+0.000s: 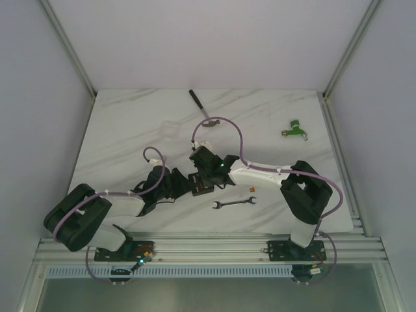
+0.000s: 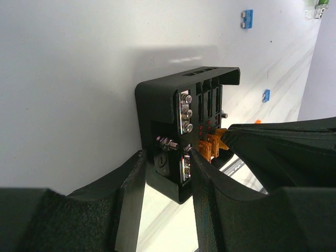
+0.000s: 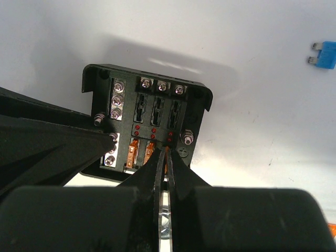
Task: Snap on the fuse box
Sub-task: Install the fuse at the fuse box base.
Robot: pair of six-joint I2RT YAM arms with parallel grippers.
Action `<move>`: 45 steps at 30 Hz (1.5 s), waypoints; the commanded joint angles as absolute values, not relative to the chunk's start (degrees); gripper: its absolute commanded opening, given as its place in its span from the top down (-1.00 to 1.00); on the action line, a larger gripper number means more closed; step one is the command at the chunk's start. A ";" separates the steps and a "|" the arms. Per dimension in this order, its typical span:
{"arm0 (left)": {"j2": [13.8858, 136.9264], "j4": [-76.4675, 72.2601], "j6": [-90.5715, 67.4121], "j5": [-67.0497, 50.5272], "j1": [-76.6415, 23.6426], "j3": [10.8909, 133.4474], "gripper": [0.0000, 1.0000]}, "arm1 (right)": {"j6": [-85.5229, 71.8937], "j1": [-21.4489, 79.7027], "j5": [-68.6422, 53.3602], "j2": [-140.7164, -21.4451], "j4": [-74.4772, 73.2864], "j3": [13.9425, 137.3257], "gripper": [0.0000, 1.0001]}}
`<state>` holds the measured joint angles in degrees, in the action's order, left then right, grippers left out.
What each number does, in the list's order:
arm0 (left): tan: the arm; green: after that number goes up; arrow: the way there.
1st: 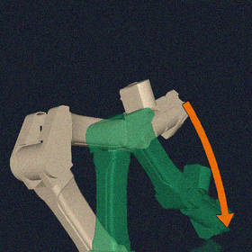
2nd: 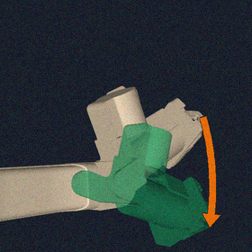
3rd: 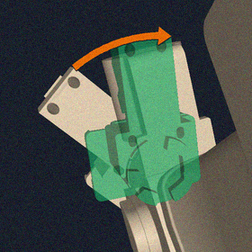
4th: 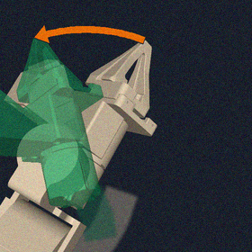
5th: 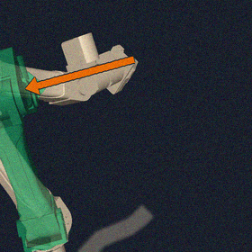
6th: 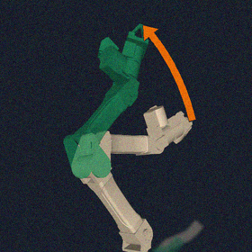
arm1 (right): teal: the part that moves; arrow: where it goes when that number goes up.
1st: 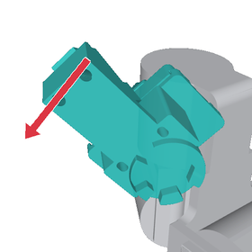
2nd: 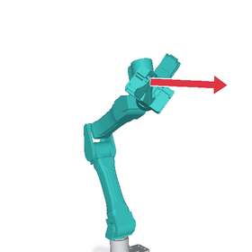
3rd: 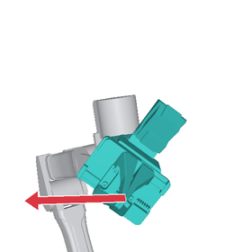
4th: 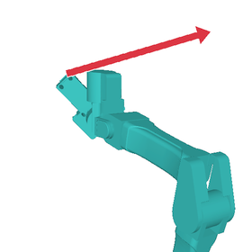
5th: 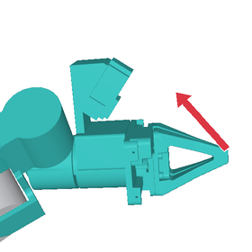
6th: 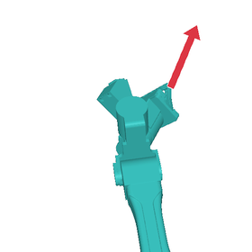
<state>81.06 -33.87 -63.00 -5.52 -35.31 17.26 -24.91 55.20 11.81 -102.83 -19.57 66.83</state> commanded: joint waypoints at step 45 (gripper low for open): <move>80.22 -28.78 -63.02 -4.83 -38.03 18.64 0.03 | -27.88 54.32 4.98 -107.10 -33.61 65.85 1.00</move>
<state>79.02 -29.34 -63.35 -5.10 -37.63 18.04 -27.51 54.30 6.13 -101.95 -28.99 69.89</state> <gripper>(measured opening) 0.486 0.028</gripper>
